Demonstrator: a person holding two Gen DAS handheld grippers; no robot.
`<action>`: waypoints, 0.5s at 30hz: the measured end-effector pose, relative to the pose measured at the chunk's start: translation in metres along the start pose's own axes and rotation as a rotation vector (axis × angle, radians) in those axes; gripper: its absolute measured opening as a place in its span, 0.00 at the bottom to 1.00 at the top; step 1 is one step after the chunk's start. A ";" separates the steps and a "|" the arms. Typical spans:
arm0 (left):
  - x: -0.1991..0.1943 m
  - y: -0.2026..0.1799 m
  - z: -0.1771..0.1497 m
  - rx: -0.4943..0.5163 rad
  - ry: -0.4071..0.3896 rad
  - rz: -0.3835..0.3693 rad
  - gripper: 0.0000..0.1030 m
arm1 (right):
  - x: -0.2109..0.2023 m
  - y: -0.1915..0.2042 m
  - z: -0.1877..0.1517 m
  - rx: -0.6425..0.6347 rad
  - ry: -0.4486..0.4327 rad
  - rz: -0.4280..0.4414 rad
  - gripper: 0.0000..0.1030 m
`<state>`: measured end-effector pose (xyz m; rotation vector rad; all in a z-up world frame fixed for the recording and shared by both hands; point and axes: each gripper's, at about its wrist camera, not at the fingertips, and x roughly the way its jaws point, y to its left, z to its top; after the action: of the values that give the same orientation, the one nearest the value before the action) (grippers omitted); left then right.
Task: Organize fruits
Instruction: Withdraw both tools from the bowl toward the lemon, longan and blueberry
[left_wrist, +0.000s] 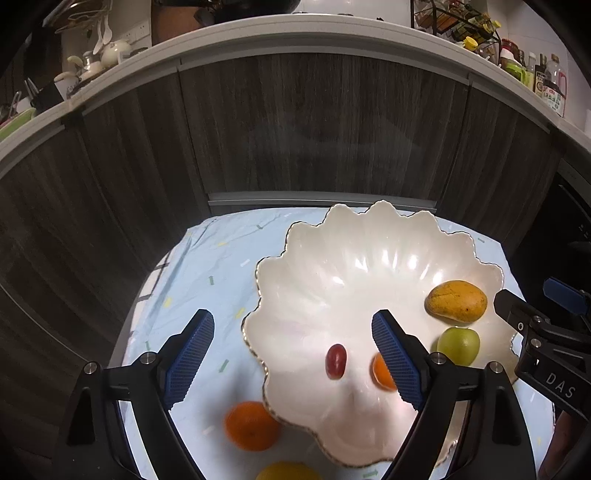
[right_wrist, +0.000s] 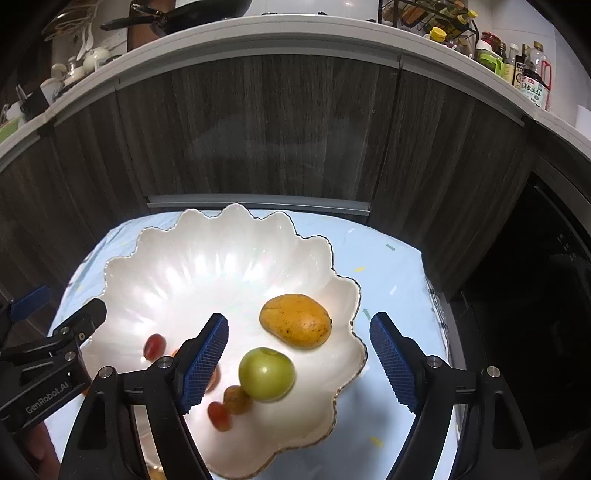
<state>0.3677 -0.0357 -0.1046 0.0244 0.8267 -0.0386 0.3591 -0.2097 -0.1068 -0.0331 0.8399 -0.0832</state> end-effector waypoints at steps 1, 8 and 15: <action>-0.004 0.000 -0.001 0.000 -0.003 0.003 0.88 | -0.002 0.000 -0.001 0.004 -0.002 0.001 0.77; -0.024 0.004 -0.006 -0.001 -0.013 0.009 0.88 | -0.018 0.002 -0.004 0.021 -0.015 0.017 0.77; -0.042 0.010 -0.012 -0.014 -0.021 0.018 0.88 | -0.034 0.006 -0.009 0.031 -0.026 0.029 0.77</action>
<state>0.3308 -0.0246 -0.0821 0.0180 0.8057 -0.0157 0.3303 -0.2010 -0.0884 0.0069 0.8128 -0.0679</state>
